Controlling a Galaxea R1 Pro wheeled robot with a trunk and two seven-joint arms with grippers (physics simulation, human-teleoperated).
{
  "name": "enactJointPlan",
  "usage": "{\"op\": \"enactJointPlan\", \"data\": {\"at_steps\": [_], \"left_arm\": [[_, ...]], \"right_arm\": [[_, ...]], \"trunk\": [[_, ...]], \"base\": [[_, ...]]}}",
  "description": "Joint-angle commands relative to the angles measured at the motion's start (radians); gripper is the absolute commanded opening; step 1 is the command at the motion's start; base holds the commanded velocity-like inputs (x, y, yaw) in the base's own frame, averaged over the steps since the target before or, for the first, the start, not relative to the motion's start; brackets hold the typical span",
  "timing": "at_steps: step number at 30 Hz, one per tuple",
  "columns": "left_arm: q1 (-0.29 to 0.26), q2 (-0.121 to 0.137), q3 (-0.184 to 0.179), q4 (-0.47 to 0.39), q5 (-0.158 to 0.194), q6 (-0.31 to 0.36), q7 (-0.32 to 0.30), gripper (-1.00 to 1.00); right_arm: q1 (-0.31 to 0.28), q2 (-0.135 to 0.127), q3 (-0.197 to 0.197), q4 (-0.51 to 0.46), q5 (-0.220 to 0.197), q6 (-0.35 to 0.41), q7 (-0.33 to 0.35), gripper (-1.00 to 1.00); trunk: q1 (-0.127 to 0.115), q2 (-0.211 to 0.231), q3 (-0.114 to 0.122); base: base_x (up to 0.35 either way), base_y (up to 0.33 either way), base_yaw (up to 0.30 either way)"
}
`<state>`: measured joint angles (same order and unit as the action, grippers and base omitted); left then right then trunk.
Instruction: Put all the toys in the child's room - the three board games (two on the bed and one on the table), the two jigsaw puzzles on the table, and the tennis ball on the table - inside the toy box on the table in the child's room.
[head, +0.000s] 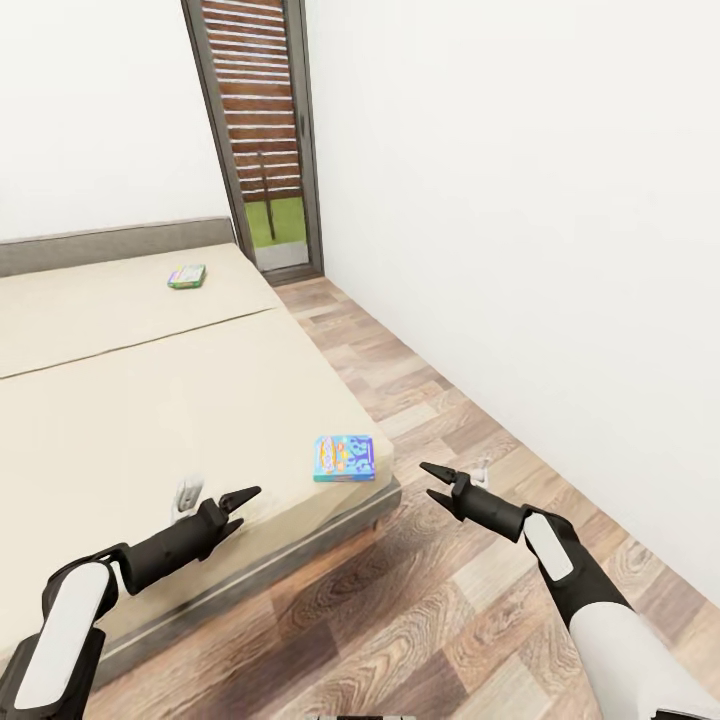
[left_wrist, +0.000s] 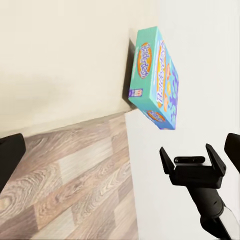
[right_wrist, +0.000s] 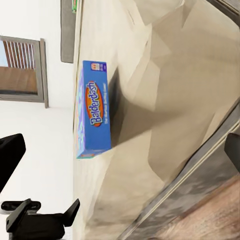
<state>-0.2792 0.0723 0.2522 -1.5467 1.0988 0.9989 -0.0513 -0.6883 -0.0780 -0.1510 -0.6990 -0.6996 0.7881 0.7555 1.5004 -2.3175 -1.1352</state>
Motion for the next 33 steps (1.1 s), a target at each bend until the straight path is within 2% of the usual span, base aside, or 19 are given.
{"op": "enactJointPlan", "data": {"at_steps": [1,5,13,18,33], "left_arm": [[-0.012,0.001,0.007,-0.002,-0.003,0.008,-0.006,1.0],[-0.042,0.004,0.018,-0.006,0.005,0.018,-0.008,1.0],[-0.136,0.009,0.026,-0.011,0.056,0.036,-0.005,1.0],[-0.168,0.009,0.025,-0.016,0.073,0.041,-0.004,1.0],[-0.198,0.002,0.023,-0.021,0.088,0.044,-0.001,1.0]], "right_arm": [[-0.001,0.001,-0.001,-0.001,-0.001,0.006,0.002,1.0],[-0.001,0.003,0.0,-0.004,0.0,0.006,0.001,1.0],[-0.001,0.004,0.002,-0.01,-0.001,0.007,0.001,1.0],[-0.001,0.005,0.002,-0.011,-0.001,0.007,0.001,1.0],[-0.001,0.001,0.003,-0.022,-0.001,0.009,0.001,1.0]], "trunk": [[0.0,0.0,-0.001],[0.0,0.0,-0.001],[0.0,0.0,-0.001],[0.0,0.0,-0.001],[0.0,0.0,-0.001]], "base": [[0.0,0.0,0.0],[0.0,0.0,0.0],[0.0,0.0,0.0],[0.0,0.0,0.0],[0.0,0.0,0.0]]}}
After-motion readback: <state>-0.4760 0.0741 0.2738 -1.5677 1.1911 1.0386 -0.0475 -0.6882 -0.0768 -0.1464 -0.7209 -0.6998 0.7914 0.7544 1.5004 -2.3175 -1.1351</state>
